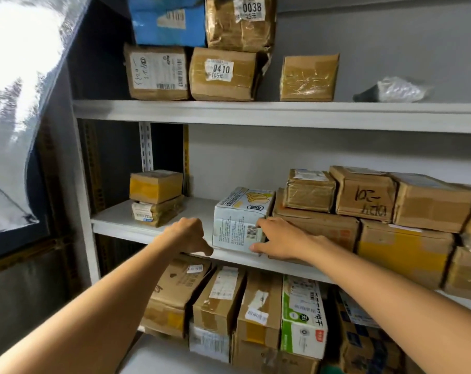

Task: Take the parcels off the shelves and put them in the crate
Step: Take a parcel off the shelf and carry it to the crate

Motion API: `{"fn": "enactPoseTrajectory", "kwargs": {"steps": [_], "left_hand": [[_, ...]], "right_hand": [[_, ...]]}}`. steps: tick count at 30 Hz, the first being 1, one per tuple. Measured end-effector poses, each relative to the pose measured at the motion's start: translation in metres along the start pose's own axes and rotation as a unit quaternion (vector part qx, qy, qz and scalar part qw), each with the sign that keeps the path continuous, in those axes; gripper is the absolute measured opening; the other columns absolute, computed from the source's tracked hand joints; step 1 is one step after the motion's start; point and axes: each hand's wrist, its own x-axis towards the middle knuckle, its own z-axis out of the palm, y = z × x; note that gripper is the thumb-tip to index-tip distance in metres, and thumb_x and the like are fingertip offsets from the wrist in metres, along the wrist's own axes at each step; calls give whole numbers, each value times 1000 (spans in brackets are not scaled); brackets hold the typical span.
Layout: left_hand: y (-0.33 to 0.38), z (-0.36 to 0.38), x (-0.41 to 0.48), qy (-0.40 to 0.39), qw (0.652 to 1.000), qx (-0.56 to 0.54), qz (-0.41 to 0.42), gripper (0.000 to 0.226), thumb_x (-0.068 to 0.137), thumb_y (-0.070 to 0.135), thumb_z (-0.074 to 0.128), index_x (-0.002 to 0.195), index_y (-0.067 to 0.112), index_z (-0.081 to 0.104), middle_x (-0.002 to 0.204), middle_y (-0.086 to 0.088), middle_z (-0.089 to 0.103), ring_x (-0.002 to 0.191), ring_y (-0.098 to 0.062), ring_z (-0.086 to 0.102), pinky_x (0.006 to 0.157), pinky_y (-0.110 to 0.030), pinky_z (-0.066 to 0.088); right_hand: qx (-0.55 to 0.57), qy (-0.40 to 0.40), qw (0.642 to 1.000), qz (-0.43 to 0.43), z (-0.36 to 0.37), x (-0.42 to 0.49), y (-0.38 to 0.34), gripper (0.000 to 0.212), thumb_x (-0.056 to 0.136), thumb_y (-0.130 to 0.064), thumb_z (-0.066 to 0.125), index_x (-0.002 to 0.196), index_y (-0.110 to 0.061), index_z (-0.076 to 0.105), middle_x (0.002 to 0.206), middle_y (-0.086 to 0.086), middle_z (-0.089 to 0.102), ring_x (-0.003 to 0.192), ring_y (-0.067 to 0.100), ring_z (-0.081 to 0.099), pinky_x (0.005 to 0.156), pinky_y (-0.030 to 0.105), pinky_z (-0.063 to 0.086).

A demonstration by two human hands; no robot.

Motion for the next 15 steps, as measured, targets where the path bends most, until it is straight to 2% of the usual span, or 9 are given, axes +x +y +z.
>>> {"fn": "enactPoseTrajectory", "kwargs": {"steps": [4,8,12,14,15], "left_hand": [[1,-10,8,4,1000,6,-1,59,70,46,79,120,21,59,115,-3,60,90,-21,56,71,-29,44],[0,-22,26,15,1000,-5,10,60,70,46,79,121,20,60,118,-3,61,99,-23,59,79,-32,48],[-4,-24,50,15,998,-53,32,60,71,44,80,121,17,61,122,-5,62,105,-24,59,89,-36,50],[-12,-22,62,5,997,-65,40,60,70,43,81,121,17,61,122,-4,62,107,-24,59,94,-39,50],[-16,-20,69,4,997,-67,44,59,70,43,81,120,18,61,122,-4,62,107,-24,59,95,-39,50]], "right_hand": [[22,41,999,11,-2,9,2,53,92,-38,61,131,-7,44,131,11,49,119,23,47,90,30,39],[43,57,997,37,-5,17,6,55,91,-35,62,132,-5,42,129,12,49,119,25,47,88,30,39],[71,103,990,64,-8,25,3,45,90,-30,64,124,-6,47,113,8,58,98,20,56,74,29,45],[80,112,987,85,-6,29,1,46,90,-29,64,125,-5,45,104,6,57,85,17,53,59,25,38],[87,116,985,94,-4,32,-1,47,90,-28,64,126,-4,44,104,7,56,83,16,52,57,24,35]]}}
